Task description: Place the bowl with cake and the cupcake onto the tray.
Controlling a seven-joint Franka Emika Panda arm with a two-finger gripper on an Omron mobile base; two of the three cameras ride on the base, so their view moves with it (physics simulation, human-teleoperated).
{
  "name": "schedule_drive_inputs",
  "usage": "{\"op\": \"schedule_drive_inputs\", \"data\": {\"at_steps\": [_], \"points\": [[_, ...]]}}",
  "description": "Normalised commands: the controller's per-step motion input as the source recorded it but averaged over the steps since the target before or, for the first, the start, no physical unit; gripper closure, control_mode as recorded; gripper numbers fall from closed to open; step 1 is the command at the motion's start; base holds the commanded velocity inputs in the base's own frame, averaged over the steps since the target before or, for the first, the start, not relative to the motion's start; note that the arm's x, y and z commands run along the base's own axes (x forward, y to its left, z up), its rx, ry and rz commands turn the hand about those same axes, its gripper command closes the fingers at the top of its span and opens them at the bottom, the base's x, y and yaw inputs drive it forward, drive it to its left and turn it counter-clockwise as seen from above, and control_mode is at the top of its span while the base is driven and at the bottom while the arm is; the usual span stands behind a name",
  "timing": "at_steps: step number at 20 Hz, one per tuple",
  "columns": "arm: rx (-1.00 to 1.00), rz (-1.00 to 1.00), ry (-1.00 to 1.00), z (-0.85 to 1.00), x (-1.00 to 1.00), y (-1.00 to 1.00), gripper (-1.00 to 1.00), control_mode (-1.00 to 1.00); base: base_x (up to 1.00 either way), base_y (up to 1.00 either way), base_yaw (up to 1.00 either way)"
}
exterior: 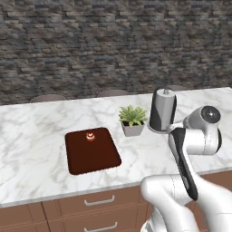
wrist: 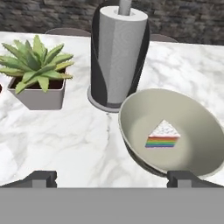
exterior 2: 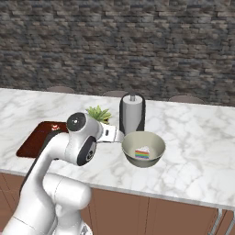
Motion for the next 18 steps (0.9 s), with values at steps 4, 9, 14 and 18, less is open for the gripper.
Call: {"op": "schedule_drive_inputs", "data": {"at_steps": [4,9,14,18], "points": [[0.00,0.00,0.10,0.00,0.01,-0.27,-1.00,-1.00,0.00,0.00,0.00],[0.00,0.00,0.11,-0.01,0.13,-0.19,-1.00,-1.00,0.00,0.00,0.00],[0.00,0.00,0.09,-0.13,0.13,-0.03,-1.00,-1.00,0.00,0.00,0.00],[0.00,0.00,0.06,-0.29,0.06,0.00,-1.00,-1.00,0.00,0.00,0.00]]}}
